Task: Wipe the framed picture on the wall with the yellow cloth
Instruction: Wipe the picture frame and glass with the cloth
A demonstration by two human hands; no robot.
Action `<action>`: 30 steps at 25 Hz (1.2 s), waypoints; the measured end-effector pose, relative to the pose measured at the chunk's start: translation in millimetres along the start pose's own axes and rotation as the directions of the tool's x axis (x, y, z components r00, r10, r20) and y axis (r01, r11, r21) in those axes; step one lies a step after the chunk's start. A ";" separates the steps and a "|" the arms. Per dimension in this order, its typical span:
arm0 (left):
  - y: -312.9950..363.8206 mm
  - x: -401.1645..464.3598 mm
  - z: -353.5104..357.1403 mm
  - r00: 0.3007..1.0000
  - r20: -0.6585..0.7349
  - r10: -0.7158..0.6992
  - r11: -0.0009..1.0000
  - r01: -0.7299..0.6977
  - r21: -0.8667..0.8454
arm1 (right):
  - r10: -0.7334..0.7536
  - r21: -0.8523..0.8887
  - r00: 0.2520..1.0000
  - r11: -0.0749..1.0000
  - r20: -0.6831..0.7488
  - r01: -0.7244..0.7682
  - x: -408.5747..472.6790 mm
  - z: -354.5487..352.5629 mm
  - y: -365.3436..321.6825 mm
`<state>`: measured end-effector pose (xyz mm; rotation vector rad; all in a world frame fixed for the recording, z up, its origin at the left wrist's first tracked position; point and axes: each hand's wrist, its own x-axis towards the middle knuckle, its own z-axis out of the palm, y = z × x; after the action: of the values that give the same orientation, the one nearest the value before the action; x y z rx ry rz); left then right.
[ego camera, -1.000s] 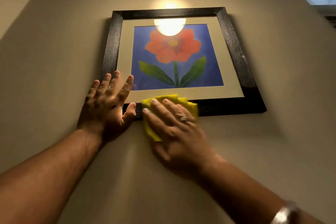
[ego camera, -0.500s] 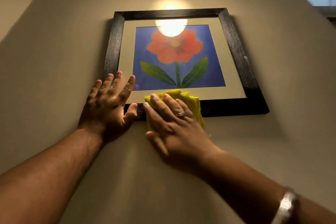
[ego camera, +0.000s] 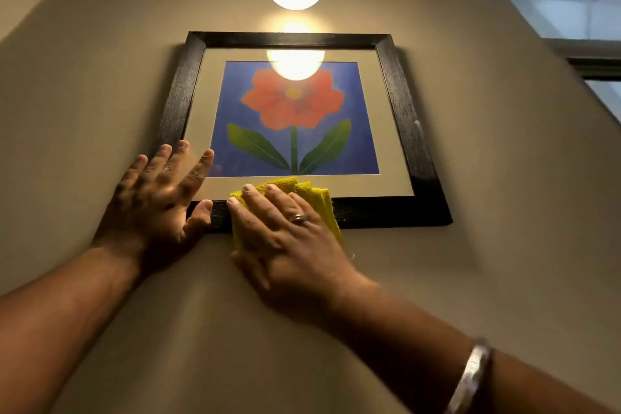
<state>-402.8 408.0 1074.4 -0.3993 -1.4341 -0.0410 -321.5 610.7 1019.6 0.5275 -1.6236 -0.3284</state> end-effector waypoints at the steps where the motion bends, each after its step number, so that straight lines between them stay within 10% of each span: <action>1: 0.0 0.5 0.1 1.000 0.004 -0.005 1.000 0.005 -0.002 | 0.017 -0.029 1.000 0.999 -0.024 -0.018 -8.2 -5.6 22.2; 7: -9.3 4.3 -1.4 0.991 0.133 -0.021 0.999 0.017 0.028 | 0.422 -0.185 0.893 0.876 -0.156 -0.446 -101.3 -36.2 144.7; 16: 145.2 33.5 -5.0 0.964 0.056 0.261 0.962 -0.265 0.064 | 0.309 -0.182 0.951 0.934 -0.024 -0.308 -99.6 -60.9 142.5; 24: 138.5 31.8 2.8 0.967 -0.016 0.256 0.966 -0.255 0.053 | 0.490 -0.087 0.862 0.871 0.128 -0.483 129.1 -103.0 259.6; 30: 140.3 30.8 3.0 0.970 -0.018 0.241 0.970 -0.240 0.029 | 0.200 -0.022 0.977 0.980 0.078 -0.199 -75.0 -71.4 169.0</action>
<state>-364.0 546.3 1070.4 -0.5466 -1.3555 0.1696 -270.9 799.9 1049.8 0.3397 -1.7344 -0.2129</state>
